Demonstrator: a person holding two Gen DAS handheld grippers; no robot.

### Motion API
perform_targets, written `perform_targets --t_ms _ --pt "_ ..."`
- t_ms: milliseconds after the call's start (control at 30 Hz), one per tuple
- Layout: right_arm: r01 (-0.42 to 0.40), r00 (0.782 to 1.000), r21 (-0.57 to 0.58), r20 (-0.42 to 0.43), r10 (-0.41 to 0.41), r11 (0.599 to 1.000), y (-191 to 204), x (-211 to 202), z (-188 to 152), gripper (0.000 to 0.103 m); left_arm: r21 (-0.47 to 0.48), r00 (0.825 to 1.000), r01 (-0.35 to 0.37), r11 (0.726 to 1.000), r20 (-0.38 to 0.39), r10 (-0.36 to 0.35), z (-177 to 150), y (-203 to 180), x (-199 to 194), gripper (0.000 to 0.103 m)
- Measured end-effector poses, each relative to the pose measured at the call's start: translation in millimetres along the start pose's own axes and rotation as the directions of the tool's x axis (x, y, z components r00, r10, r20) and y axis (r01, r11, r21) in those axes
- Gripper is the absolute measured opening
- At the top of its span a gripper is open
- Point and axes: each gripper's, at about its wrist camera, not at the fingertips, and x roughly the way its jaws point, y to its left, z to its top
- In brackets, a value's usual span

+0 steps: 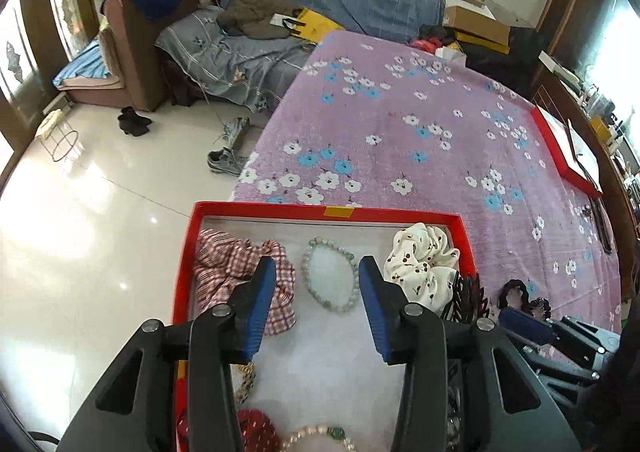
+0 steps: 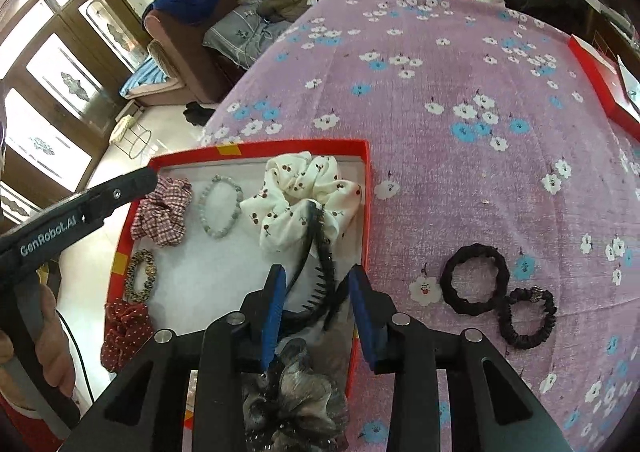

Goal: Organize jewelry
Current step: 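Carry both clips over the tray and open both tools to drop them, then grasp a black hair tie with right tool while left tool grasps another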

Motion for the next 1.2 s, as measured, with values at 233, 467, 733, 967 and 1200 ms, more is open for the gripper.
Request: perform_targets --t_ms 233,467,733,967,1200 --pt "-0.003 0.999 0.040 0.051 0.001 0.999 -28 -32 -10 0.036 -0.014 0.999 -0.036 0.999 0.013 0.036 -14 -3 -21 0.044" --pt "0.048 0.995 0.158 0.082 -0.061 0.986 -95 -63 -36 0.036 -0.020 0.997 -0.074 0.997 0.012 0.074 -35 -22 -37 0.044" --pt "0.177 0.981 0.242 0.034 -0.190 0.954 -179 -64 -65 0.036 0.076 1.000 0.000 0.997 -0.011 0.001 -54 -85 -37 0.044" --pt "0.104 0.993 0.189 0.029 -0.111 0.977 -182 -33 -56 0.036 0.211 0.997 0.079 0.974 -0.029 -0.075 -49 -160 -21 0.044" --pt "0.177 0.983 0.072 0.028 -0.179 0.982 -165 -12 -48 0.013 0.216 0.987 0.141 0.966 -0.107 -0.120 -34 -204 21 0.044"
